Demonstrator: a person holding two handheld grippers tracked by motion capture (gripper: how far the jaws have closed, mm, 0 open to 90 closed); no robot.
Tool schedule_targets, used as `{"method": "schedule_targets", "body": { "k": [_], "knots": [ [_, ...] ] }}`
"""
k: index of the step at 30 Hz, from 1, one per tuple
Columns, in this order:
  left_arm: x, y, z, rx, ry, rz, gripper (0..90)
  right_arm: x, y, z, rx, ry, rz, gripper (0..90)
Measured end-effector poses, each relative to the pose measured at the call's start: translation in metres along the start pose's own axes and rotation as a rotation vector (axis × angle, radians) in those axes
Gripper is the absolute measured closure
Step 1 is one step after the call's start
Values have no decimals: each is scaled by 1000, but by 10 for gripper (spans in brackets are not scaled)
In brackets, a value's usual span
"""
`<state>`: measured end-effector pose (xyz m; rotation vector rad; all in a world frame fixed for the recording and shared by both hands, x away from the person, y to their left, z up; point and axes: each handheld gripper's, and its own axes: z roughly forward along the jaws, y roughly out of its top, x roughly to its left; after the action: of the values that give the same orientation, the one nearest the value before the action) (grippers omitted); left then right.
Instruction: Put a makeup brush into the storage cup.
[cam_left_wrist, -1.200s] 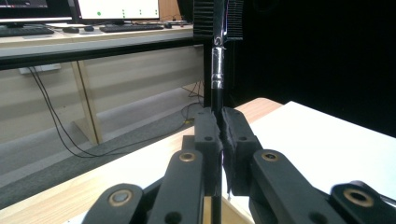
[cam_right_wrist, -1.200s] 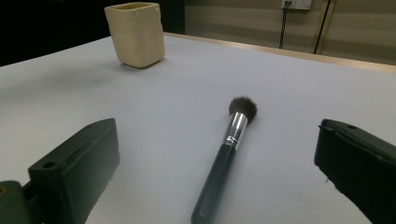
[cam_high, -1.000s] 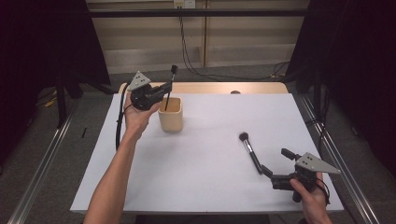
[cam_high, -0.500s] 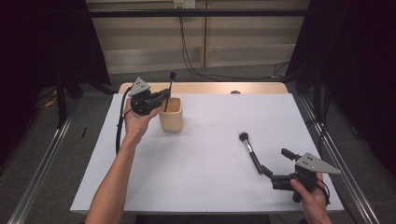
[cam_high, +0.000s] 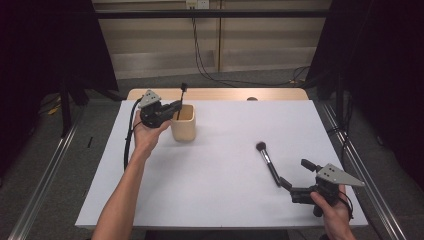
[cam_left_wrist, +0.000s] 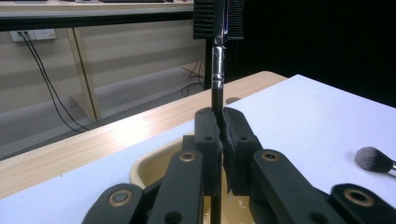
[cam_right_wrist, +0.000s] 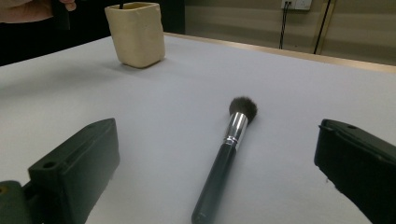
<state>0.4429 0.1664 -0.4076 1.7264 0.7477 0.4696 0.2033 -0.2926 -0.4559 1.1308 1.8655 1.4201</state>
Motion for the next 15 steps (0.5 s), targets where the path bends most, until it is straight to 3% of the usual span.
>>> {"method": "schedule_targets", "body": {
  "k": [15],
  "knots": [
    [0,-12,1,20,1,-11,857,0,0,0,2,0,3,0]
  ]
}}
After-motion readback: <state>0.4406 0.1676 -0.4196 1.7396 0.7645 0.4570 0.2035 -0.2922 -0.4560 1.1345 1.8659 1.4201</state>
